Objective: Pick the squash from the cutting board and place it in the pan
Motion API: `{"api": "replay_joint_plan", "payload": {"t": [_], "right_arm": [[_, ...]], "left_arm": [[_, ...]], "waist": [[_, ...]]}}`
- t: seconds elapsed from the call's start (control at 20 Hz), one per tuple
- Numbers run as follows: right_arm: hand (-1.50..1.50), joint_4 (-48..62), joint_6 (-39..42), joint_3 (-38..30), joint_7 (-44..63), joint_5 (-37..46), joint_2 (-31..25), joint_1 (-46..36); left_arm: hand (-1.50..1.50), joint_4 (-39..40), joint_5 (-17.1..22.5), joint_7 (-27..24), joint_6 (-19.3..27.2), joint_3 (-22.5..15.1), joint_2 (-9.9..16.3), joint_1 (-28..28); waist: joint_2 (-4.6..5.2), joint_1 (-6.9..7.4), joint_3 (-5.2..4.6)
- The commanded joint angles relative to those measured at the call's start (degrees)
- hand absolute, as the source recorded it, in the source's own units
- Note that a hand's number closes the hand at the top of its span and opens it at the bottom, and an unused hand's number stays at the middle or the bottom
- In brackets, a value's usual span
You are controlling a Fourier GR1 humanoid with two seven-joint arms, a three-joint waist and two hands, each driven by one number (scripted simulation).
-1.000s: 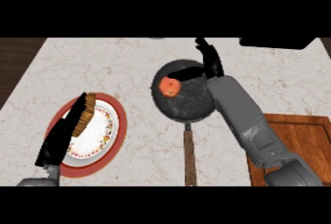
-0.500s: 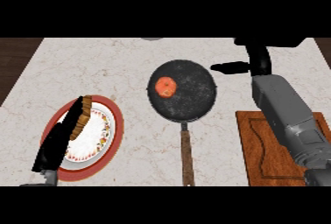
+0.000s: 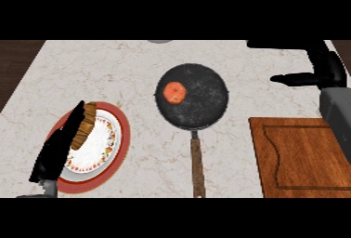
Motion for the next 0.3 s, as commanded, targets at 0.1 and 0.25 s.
{"api": "replay_joint_plan", "payload": {"t": [0.1,0.25], "right_arm": [[-1.50,1.67,5.61,-0.96,-2.64,0.03,-6.02,0.87],[-1.50,2.49,8.38,-0.15,-4.65,1.07,-6.90,3.61]], "left_arm": [[0.00,0.69,-1.22,-0.80,0.69,-0.43,-0.89,-0.27],[0.00,-2.12,-1.47,-0.41,0.47,-1.49,-1.27,2.90]], "waist": [[0.29,0.58,0.07],[0.01,0.56,0.08]]}}
